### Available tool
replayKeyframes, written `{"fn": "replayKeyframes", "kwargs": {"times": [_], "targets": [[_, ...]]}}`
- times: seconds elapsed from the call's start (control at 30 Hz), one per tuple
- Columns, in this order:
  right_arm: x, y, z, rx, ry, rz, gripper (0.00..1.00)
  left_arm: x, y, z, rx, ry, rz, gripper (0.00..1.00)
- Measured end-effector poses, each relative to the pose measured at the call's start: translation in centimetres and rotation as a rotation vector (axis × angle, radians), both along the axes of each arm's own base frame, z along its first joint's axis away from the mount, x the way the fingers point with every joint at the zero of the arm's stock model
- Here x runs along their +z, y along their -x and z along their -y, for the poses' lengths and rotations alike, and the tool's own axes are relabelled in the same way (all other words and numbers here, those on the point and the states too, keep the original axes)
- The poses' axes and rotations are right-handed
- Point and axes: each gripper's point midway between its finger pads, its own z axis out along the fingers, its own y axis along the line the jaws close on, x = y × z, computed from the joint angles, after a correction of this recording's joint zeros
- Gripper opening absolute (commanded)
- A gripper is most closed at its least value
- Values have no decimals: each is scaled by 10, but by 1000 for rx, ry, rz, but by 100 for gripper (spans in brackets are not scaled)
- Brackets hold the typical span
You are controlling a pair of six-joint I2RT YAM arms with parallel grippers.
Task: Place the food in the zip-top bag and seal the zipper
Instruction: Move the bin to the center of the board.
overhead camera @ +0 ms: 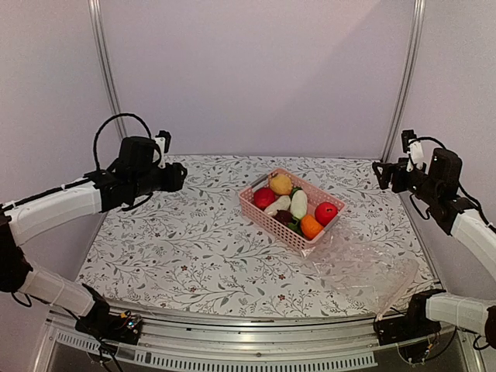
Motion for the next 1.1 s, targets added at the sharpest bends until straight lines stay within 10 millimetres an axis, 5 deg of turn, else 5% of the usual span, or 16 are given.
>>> {"fn": "replayKeyframes", "kwargs": {"times": [0.47, 0.7, 0.87, 1.1], "targets": [[-17, 3, -6, 68, 141, 35, 99, -41, 0, 139, -54, 195, -174, 51], [-17, 5, -13, 120, 179, 52, 99, -60, -19, 202, -27, 279, -258, 50], [-17, 7, -17, 150, 192, 57, 99, -90, -27, 223, 13, 282, -335, 49], [-19, 7, -20, 169, 200, 56, 99, -119, -4, 228, 44, 246, -426, 48]]}}
